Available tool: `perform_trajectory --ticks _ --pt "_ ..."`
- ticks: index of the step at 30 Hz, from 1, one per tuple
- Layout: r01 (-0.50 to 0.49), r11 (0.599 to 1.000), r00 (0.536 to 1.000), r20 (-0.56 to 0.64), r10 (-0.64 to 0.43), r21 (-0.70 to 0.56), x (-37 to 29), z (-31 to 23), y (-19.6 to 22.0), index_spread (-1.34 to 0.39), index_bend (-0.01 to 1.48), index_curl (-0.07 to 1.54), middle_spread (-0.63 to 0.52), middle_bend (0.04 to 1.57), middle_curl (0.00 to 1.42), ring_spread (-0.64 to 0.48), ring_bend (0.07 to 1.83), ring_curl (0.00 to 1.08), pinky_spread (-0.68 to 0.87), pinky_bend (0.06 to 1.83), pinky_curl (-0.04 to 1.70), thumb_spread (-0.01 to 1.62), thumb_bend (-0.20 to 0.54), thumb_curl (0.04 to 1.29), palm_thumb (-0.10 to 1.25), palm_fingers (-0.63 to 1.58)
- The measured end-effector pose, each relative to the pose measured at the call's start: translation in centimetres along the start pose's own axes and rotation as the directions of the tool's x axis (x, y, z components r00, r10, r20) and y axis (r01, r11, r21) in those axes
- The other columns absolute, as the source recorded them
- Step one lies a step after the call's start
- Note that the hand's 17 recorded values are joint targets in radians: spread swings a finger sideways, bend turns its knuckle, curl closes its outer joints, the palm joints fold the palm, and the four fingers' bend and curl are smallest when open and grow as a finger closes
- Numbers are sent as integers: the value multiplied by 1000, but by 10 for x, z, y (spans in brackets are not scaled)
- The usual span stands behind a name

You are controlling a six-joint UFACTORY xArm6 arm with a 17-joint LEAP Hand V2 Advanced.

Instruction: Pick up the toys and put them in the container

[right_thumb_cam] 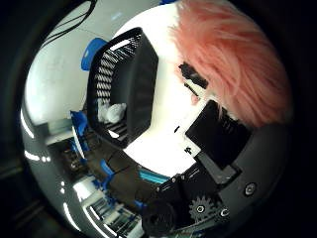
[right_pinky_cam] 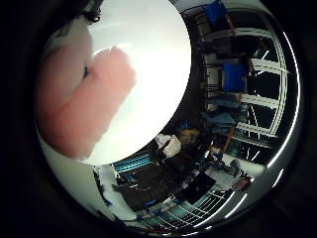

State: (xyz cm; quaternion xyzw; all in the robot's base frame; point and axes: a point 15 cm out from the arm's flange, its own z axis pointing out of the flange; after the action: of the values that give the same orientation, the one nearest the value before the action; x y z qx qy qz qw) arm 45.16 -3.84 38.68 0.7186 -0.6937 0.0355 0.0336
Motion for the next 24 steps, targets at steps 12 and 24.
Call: perform_trajectory --ticks 12,24 --pt "110 989 992 56 -116 100 -93 -94 8 -329 996 1027 -230 1249 1045 -231 1456 793 -149 1333 1040 994 -13 673 1064 963" --pt "157 970 982 71 -173 188 -169 -85 -28 -333 957 1044 -230 1219 1052 -234 1423 805 -160 1262 1124 968 -15 699 1054 991"
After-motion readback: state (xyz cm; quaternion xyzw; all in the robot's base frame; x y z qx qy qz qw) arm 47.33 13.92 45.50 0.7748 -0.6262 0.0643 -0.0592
